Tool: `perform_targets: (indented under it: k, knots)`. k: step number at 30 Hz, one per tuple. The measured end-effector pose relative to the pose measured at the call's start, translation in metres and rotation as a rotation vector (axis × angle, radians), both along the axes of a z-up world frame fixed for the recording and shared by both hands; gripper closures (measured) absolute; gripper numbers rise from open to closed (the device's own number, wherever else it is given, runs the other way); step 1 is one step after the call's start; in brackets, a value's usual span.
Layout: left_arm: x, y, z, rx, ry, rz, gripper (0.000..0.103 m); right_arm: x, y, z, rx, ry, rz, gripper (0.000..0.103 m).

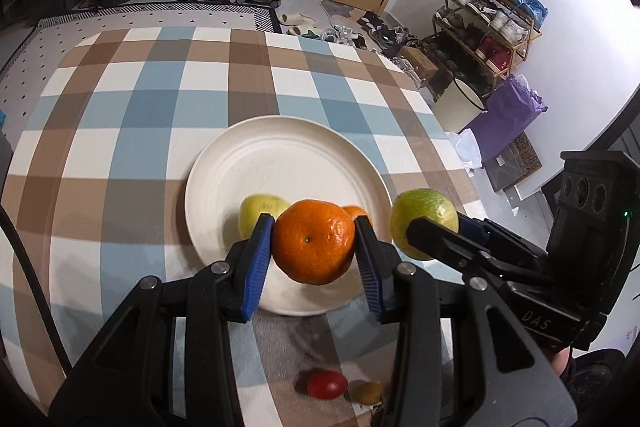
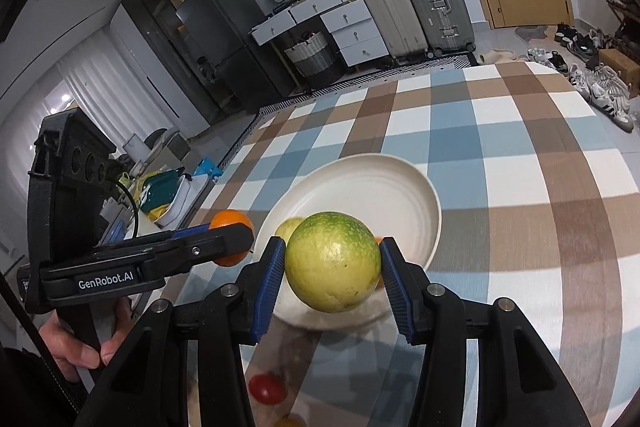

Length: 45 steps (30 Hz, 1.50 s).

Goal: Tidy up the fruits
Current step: 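Carry the orange with the left gripper while the right gripper carries the pomelo over the plate, then lower the orange and pomelo onto the white plate and open both grippers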

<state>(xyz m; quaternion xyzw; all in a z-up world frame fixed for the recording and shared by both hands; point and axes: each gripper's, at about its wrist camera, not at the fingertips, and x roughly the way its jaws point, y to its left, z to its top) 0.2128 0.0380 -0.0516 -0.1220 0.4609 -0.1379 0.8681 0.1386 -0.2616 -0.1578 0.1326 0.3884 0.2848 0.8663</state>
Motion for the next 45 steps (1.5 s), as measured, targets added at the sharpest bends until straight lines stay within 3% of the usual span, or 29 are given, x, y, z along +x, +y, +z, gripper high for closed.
perform_targets:
  k: [14, 33, 36, 38, 40, 45]
  knots:
    - [0.059, -0.001, -0.002, -0.026, 0.016, -0.017, 0.065, 0.042, 0.012, 0.0, -0.01, 0.027, 0.009, 0.054]
    - [0.107, -0.011, -0.052, -0.048, 0.111, -0.066, 0.065, 0.069, 0.025, -0.036, -0.091, 0.072, 0.006, 0.054]
    - [0.105, -0.009, -0.046, -0.051, 0.091, -0.052, 0.054, 0.07, 0.026, -0.036, -0.122, 0.062, 0.001, 0.051]
    - [0.101, -0.007, -0.04, -0.05, 0.073, -0.04, 0.045, 0.067, 0.023, -0.032, -0.125, 0.043, -0.007, 0.042]
    - [0.097, -0.004, -0.033, -0.051, 0.061, -0.038, 0.044, 0.063, 0.019, -0.026, -0.12, 0.023, -0.017, 0.034]
    - [0.082, 0.001, -0.02, -0.044, 0.041, -0.016, 0.042, 0.051, 0.004, -0.007, -0.11, -0.035, -0.063, 0.034]
